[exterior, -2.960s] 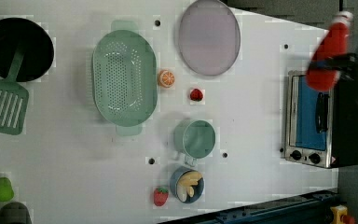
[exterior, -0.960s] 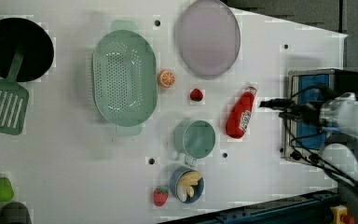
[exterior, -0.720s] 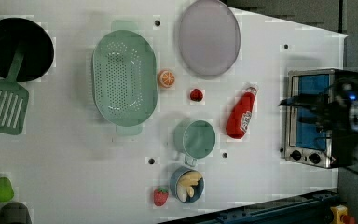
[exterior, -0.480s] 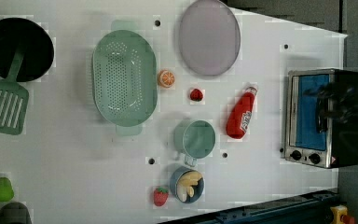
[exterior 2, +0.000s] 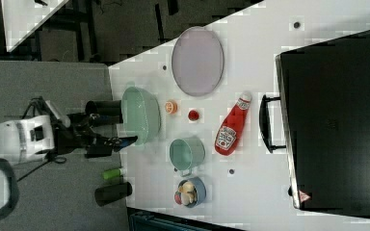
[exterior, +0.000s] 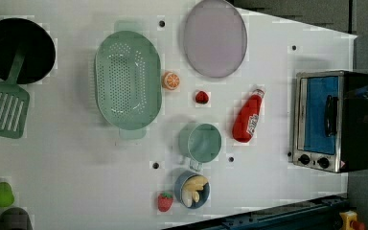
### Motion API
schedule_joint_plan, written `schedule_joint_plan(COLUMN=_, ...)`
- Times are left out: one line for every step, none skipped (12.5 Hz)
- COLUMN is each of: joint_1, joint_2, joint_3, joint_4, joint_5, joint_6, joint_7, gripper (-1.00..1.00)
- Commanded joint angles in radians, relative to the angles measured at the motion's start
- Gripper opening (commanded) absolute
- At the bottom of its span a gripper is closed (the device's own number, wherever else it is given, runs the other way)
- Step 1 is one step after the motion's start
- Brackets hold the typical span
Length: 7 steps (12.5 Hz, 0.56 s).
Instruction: Pick ketchup from plate and place it on table.
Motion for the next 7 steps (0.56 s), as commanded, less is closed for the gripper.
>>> schedule_joint_plan(joint_1=-0.005, joint_2=0.006, joint_3=-0.008, joint_4=0.093, joint_5=0.007, joint_6=-0.118, joint_7=0.055, gripper=1.00)
schedule_joint_plan(joint_1=-0.005, joint_2=0.006, joint_3=-0.008, joint_4=0.102, joint_5=0.007, joint_6=-0.159, joint_7=0.055, gripper=1.00)
schedule_joint_plan(joint_1=-0.005, joint_2=0.006, joint_3=-0.008, joint_4=0.105, joint_5=0.007, joint_6=-0.178, joint_7=0.055, gripper=1.00)
schedule_joint_plan(joint_1=-0.005, joint_2=0.007, joint_3=-0.008, joint_4=0.105, joint_5=0.007, joint_6=-0.182, joint_7=0.055, gripper=1.00)
schedule_joint_plan(joint_1=-0.005, joint_2=0.009, joint_3=-0.008, joint_4=0.104, joint_5=0.007, joint_6=-0.177, joint_7=0.055, gripper=1.00)
schedule_joint_plan(joint_1=-0.005, joint_2=0.009, joint_3=-0.008, joint_4=0.103, joint_5=0.007, joint_6=-0.176, joint_7=0.055, gripper=1.00)
schedule_joint_plan(joint_1=-0.005, joint_2=0.009, joint_3=-0.008, joint_4=0.101, joint_5=0.007, joint_6=-0.176, joint_7=0.055, gripper=1.00)
